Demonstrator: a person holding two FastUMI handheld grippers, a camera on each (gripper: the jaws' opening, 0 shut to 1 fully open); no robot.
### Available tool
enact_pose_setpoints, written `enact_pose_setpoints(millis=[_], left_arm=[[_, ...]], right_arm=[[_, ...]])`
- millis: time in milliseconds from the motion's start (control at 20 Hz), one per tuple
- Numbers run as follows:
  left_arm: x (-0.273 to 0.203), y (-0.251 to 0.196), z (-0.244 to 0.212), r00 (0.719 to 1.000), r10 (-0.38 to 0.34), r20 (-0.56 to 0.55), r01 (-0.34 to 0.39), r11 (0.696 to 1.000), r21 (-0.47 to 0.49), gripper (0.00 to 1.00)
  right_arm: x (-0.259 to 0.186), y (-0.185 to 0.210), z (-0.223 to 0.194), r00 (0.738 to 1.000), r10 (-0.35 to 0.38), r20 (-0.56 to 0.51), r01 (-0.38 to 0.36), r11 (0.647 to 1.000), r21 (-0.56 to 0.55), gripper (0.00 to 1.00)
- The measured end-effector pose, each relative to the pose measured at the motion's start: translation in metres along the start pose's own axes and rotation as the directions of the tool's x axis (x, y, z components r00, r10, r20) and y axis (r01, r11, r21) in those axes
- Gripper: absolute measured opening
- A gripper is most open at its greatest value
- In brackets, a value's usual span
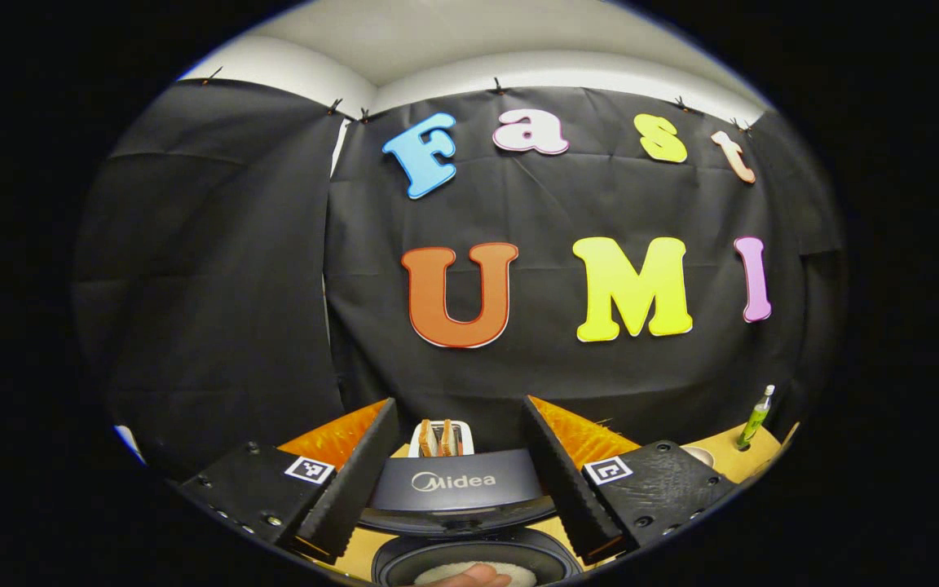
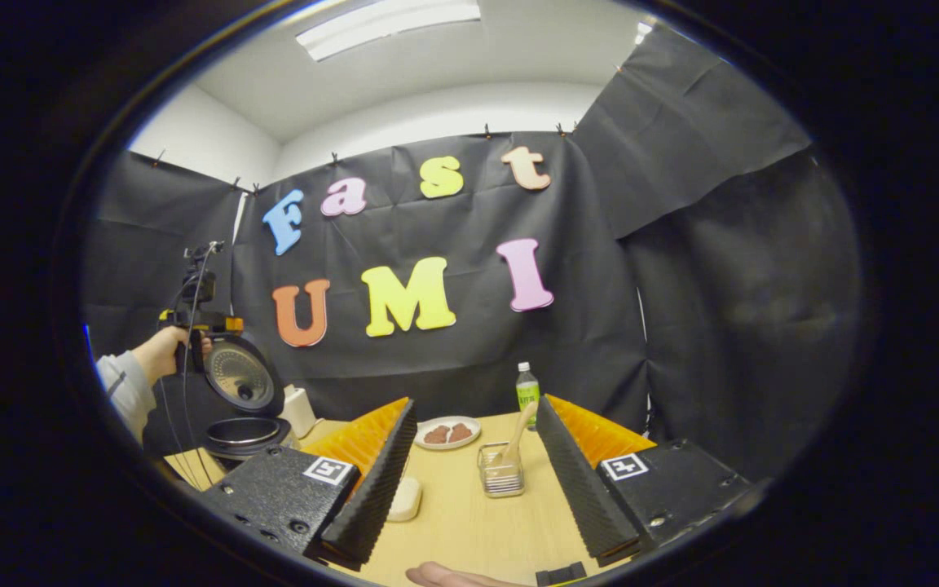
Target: Close the left gripper, press the button to open the rice cooker; take a wooden spoon from the chopstick holder with the right hand, scoop a spoonful of rice and pour it into the rice cooker, then put the wooden spoon back into the chopstick holder.
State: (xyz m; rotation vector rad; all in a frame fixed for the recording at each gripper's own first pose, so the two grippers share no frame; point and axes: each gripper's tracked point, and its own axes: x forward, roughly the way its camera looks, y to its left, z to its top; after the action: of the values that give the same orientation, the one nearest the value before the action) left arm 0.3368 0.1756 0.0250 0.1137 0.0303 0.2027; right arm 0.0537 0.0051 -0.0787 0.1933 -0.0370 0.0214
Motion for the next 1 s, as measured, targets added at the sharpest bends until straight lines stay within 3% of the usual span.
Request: enact_pose_setpoints(millis=[1000], left_arm=[[-0.108, -0.022, -0.062, 0.994, -0.04, -0.102, 0.035, 0.998, -0.048, 1.0]], right_arm=[[-0.037, 0.015, 0.02, 1.0, -0.003, 0.024, 0.004, 0.999, -0.044, 0.95]])
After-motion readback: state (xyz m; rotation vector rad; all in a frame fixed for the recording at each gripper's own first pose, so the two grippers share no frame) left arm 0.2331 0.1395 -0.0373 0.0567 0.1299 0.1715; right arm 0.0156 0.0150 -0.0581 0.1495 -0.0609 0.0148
